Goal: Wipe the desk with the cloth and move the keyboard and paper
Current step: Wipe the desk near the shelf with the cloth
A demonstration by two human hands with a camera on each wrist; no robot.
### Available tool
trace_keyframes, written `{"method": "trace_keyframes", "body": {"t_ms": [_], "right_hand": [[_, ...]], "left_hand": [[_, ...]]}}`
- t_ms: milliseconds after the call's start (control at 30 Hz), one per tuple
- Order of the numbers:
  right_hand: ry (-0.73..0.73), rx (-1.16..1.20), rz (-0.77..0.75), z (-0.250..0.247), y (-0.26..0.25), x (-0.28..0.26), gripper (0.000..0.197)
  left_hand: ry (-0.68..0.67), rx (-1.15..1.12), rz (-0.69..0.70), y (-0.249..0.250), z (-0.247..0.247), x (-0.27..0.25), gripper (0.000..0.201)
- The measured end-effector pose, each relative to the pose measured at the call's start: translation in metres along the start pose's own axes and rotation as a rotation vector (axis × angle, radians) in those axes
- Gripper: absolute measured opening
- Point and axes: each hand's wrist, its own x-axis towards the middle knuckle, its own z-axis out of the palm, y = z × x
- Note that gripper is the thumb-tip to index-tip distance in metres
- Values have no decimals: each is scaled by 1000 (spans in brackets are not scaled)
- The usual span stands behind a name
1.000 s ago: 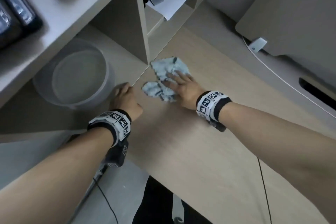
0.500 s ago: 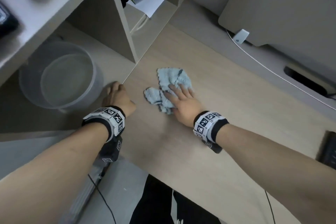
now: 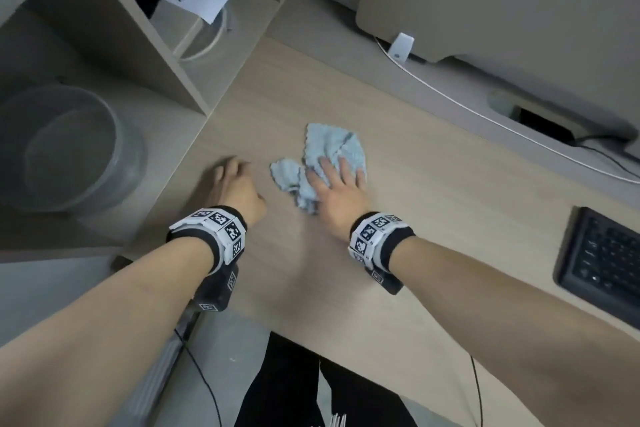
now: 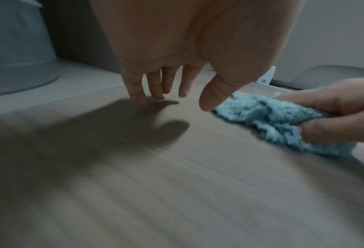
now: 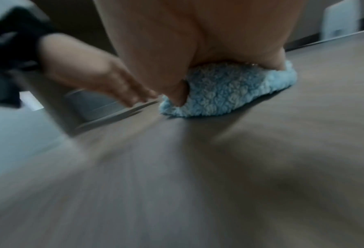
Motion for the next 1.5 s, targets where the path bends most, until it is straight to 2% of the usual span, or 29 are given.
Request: {"method": "trace_keyframes", "body": {"t_ms": [67, 133, 200, 367, 433, 533, 600, 700, 833, 1033, 1133, 1167, 1233, 1300, 1333, 1367, 1400, 1500], "right_hand": [[4, -37, -104, 9, 4, -16, 70], [19, -28, -59, 9, 34, -27, 69], [58, 24, 96, 10, 81, -41, 68], [153, 223, 629, 2, 209, -90, 68], [133, 261, 756, -3, 236, -99, 67], [114, 257, 829, -8, 239, -90, 68], [117, 260, 836, -11, 226, -79, 69], [121, 250, 735, -13, 193, -59, 70], [142, 205, 545, -16, 126, -20, 71], [156, 109, 205, -20, -13, 55, 70], [108, 13, 82, -9, -94, 69, 72], [74, -26, 13, -1, -123, 64, 73], [16, -103, -221, 19, -171, 43, 74], [-82, -176, -488, 35, -187, 20, 72], [-117, -210, -575, 34, -182, 17, 72], [-104, -229, -591, 29, -170, 23, 71], [-67, -217, -520, 20, -158, 35, 71], [92, -20, -23, -16, -134, 86, 68]], "left_hand": [[-8, 0, 33, 15, 5, 0, 61], [-15, 16, 54, 23, 15, 4, 60], [-20, 46, 66, 30, 26, 5, 62], [-26, 93, 53, 36, 41, 4, 76], [-28, 113, 51, 34, 42, 5, 78], [-39, 137, 56, 33, 42, 5, 81], [-56, 120, 56, 31, 39, 5, 83], [-103, 45, 72, 24, 36, 2, 80], [-24, -10, 51, -7, 32, -26, 68], [-3, -55, -106, -108, 32, -70, 65], [-2, -120, -152, -157, 34, -89, 64], [-9, -123, -169, -171, 34, -94, 65], [-29, -100, -160, -194, 34, -101, 66], [-33, -85, -120, -205, 35, -102, 65], [-33, -88, -102, -208, 34, -102, 63], [-27, -92, -87, -209, 34, -102, 62], [-14, -95, -75, -210, 34, -102, 60], [15, -111, -56, -211, 35, -100, 57]]}}
